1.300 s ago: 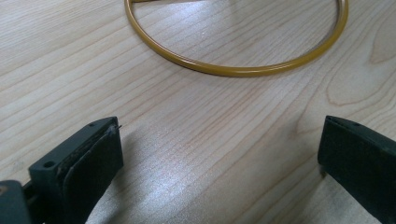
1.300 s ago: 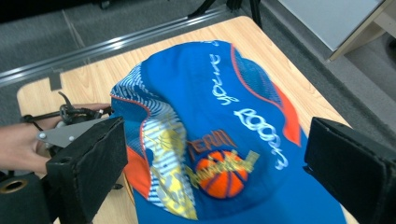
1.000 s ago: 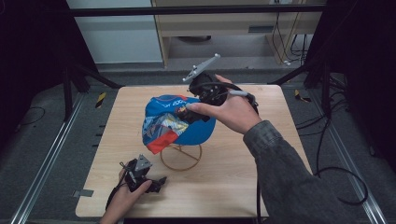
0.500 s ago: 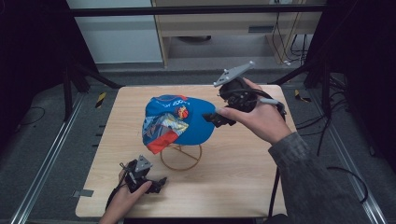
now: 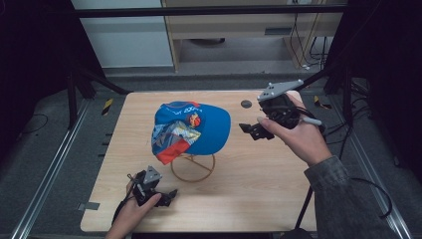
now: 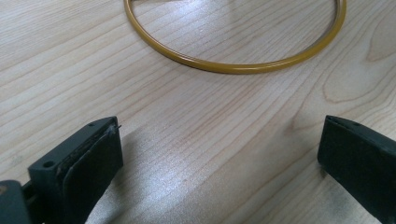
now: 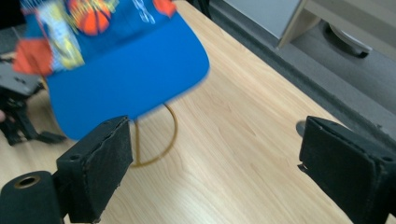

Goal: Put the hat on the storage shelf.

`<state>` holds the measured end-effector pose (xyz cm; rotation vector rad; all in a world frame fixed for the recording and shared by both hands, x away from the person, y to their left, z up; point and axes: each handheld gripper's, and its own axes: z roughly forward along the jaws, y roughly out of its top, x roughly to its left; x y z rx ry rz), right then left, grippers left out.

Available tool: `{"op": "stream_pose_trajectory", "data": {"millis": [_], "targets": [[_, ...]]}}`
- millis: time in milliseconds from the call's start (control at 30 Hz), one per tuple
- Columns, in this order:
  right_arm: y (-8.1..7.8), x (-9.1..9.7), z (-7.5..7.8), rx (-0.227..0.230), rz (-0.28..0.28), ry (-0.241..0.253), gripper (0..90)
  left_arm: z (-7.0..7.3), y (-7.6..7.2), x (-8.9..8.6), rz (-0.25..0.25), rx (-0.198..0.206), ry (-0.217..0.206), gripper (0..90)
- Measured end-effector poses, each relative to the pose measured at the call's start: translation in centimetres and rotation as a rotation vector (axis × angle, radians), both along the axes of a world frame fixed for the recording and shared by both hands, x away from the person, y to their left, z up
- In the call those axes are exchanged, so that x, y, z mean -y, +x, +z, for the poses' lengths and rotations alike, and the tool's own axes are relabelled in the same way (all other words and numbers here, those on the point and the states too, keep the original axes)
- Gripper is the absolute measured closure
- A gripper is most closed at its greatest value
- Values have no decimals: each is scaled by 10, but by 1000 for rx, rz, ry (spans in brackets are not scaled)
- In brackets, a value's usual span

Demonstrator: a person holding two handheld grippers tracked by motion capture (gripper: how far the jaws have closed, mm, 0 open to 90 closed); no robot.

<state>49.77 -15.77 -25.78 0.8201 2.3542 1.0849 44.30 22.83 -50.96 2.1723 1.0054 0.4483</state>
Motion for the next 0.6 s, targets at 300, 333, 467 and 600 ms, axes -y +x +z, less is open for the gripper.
{"op": "stream_pose_trajectory", "data": {"millis": [300,333,467,600], "targets": [[0,22,-42,25,-57,-41,115,0,-1,-1,-6,-6,-2,0],[0,25,-48,19,-67,-37,116,0,-1,-1,-6,-6,-3,0],[1,33,-71,1,-91,-22,127,0,-1,-1,-6,-6,-3,0],[-2,35,-85,-17,-86,-10,127,0,-1,-1,-6,-5,-3,0]]}}
